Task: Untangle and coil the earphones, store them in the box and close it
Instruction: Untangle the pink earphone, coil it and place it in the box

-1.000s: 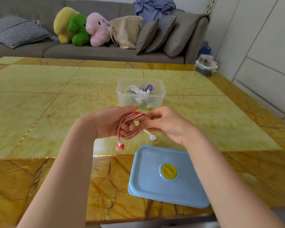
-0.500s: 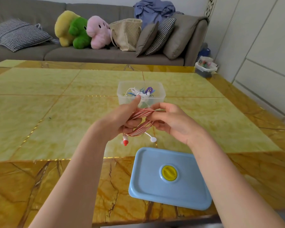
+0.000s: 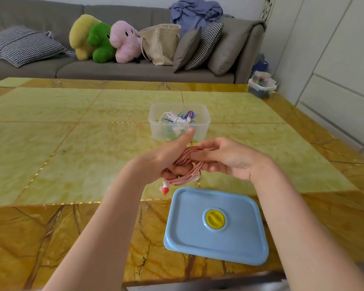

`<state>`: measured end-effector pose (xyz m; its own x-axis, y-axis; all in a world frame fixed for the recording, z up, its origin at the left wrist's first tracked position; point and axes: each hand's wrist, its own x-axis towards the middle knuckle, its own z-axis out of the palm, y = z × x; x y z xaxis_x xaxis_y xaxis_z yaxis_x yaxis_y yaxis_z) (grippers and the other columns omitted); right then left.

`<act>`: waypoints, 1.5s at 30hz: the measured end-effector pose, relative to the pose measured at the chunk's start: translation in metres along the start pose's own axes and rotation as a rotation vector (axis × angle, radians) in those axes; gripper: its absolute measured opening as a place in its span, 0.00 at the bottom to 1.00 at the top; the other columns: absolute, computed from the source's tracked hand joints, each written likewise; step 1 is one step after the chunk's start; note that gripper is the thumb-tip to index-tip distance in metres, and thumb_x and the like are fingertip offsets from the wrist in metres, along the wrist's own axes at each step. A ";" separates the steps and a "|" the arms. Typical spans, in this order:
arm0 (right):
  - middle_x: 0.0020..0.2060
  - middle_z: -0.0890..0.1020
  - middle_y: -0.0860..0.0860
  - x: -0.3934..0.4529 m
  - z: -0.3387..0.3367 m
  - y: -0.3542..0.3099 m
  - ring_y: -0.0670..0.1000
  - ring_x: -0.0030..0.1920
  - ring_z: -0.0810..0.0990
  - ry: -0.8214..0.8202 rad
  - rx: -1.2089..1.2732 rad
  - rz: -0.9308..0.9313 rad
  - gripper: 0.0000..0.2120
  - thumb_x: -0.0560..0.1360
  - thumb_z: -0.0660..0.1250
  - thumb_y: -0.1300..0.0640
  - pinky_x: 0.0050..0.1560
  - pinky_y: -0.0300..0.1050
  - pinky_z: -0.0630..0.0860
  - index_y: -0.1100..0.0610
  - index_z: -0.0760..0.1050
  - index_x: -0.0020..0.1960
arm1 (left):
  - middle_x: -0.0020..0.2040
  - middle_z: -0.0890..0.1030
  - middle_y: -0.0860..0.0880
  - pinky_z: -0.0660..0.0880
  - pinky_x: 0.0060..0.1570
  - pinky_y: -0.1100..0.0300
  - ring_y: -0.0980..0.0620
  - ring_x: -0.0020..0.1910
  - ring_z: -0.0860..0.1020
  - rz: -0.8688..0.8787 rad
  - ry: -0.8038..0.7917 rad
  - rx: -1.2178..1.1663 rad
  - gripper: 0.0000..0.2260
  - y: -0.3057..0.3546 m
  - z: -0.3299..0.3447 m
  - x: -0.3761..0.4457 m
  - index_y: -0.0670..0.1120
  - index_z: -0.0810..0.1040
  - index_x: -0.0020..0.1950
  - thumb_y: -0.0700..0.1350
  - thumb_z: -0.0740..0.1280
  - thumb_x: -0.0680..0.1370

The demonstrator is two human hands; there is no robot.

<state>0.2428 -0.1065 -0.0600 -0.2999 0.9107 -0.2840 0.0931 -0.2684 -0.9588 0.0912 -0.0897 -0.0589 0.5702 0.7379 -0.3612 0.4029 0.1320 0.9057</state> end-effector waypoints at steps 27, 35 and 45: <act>0.26 0.79 0.50 0.020 0.013 -0.010 0.41 0.23 0.74 0.353 0.074 -0.226 0.06 0.72 0.67 0.70 0.27 0.30 0.72 0.62 0.78 0.38 | 0.38 0.78 0.44 0.70 0.28 0.63 0.50 0.33 0.76 0.224 0.332 -0.106 0.10 -0.010 -0.005 0.001 0.39 0.78 0.49 0.42 0.59 0.81; 0.25 0.78 0.52 0.020 0.019 -0.010 0.43 0.22 0.73 0.337 0.073 -0.204 0.08 0.73 0.66 0.70 0.26 0.31 0.72 0.62 0.76 0.37 | 0.46 0.79 0.48 0.76 0.42 0.64 0.58 0.40 0.78 0.299 0.197 -0.009 0.13 -0.011 -0.003 -0.004 0.42 0.76 0.56 0.48 0.55 0.82; 0.24 0.80 0.50 0.019 0.021 -0.010 0.42 0.24 0.75 0.322 0.133 -0.171 0.08 0.71 0.66 0.70 0.26 0.30 0.71 0.63 0.78 0.35 | 0.30 0.62 0.52 0.60 0.23 0.66 0.59 0.23 0.60 0.202 0.117 -0.029 0.12 -0.015 -0.006 -0.008 0.42 0.70 0.45 0.48 0.54 0.82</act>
<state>0.2160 -0.0929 -0.0559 0.0153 0.9922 -0.1240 -0.0627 -0.1228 -0.9904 0.0763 -0.0940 -0.0678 0.5498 0.8226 -0.1455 0.2673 -0.0082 0.9636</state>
